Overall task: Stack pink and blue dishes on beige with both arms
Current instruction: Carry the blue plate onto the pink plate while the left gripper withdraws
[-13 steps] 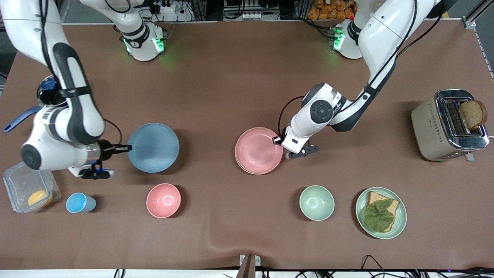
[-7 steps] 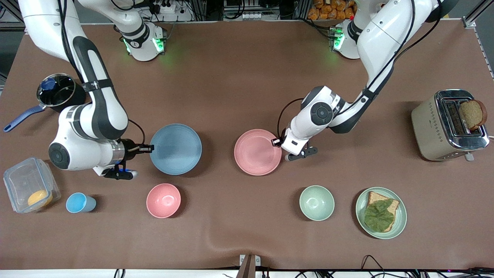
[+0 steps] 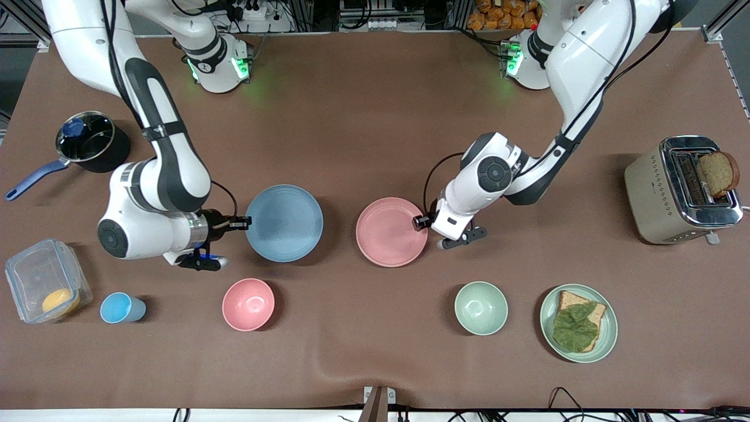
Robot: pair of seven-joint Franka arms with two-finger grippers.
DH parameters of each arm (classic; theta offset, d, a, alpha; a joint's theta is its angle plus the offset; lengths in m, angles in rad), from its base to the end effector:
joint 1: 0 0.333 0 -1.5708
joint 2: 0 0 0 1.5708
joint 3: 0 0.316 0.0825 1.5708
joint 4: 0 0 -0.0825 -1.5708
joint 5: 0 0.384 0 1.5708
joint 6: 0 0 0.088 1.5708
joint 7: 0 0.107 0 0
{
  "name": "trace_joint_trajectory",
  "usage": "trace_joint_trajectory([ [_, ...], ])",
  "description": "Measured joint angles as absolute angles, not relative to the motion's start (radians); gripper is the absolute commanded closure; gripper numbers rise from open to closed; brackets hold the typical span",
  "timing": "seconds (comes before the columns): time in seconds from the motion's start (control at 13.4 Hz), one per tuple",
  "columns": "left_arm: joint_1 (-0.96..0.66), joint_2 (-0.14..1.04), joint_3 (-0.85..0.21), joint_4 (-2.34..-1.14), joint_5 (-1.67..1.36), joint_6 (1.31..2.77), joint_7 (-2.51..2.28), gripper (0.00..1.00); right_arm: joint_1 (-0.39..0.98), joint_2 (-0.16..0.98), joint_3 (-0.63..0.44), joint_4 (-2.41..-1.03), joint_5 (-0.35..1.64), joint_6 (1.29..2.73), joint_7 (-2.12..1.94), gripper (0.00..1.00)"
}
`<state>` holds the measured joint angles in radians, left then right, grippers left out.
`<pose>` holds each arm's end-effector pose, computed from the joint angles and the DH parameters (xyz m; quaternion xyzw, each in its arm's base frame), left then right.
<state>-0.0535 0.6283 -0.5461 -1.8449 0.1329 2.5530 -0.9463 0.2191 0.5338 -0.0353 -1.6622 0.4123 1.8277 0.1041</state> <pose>0.5608 -0.3493 0.2430 0.9745 0.1749 -0.0133 0.1399 0.6218 0.1509 0.2788 -0.9668 0.0481 0.2021 0.1486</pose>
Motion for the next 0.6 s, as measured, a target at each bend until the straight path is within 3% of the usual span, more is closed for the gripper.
trace_joint_trajectory([
  [0.6,0.214,0.22,-0.542,-1.822,0.139,2.208,-0.707,0.0,0.426,0.589,-0.034,-1.59,0.477,1.84,0.257,1.0],
])
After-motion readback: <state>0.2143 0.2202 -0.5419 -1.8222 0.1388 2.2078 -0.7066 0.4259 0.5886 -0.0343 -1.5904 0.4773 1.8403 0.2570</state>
